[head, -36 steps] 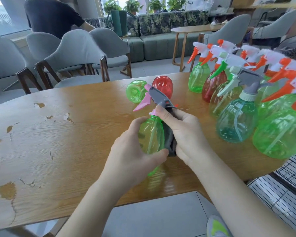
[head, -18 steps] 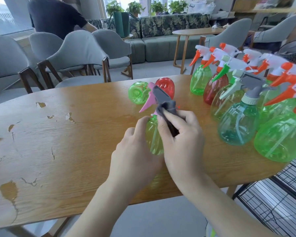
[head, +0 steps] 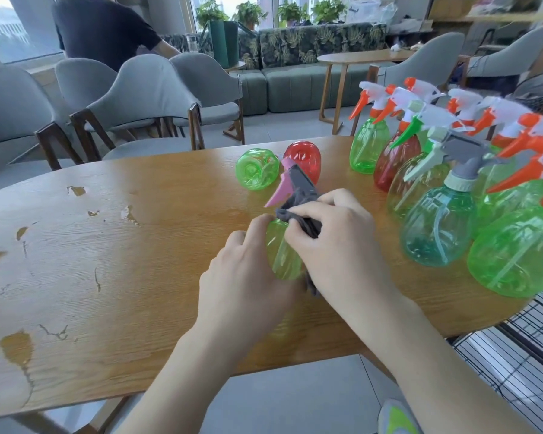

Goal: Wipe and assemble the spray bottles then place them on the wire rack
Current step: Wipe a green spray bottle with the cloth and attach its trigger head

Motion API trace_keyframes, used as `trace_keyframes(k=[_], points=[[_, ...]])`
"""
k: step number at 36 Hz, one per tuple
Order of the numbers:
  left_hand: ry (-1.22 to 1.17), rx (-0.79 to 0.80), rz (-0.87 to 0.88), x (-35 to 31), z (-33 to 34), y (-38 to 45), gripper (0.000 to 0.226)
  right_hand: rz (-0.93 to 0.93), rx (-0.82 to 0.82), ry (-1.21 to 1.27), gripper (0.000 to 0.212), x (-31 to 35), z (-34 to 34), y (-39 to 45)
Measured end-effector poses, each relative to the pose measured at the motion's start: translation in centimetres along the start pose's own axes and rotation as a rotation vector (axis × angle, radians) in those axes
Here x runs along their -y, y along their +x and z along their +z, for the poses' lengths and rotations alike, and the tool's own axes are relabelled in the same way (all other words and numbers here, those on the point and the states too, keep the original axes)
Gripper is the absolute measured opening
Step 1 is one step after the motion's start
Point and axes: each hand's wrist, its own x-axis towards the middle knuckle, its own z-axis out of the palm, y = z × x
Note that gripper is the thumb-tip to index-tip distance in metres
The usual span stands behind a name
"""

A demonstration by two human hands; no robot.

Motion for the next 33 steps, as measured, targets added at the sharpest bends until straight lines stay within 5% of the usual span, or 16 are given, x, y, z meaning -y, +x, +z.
trace_keyframes(k=[7, 18, 27, 33], points=[[-0.036, -0.036, -0.009, 1.5, -0.4, 0.7, 0.088, 0.016, -0.090, 0.034, 0.016, -1.9, -1.3, 0.4], [0.086, -0.026, 0.084, 0.5, -0.2, 0.3, 0.088, -0.266, -0.416, 0.077, 0.022, -2.2, -0.1, 3.4], [0.055, -0.069, 0.076, 0.6, 0.2, -0.1, 0.089, -0.220, -0.388, 0.038, 0.019, -2.8, 2.1, 2.6], [0.067, -0.065, 0.070, 0.6, 0.3, -0.1, 0.090, -0.251, -0.199, 0.050, 0.019, -2.2, 2.6, 1.9]])
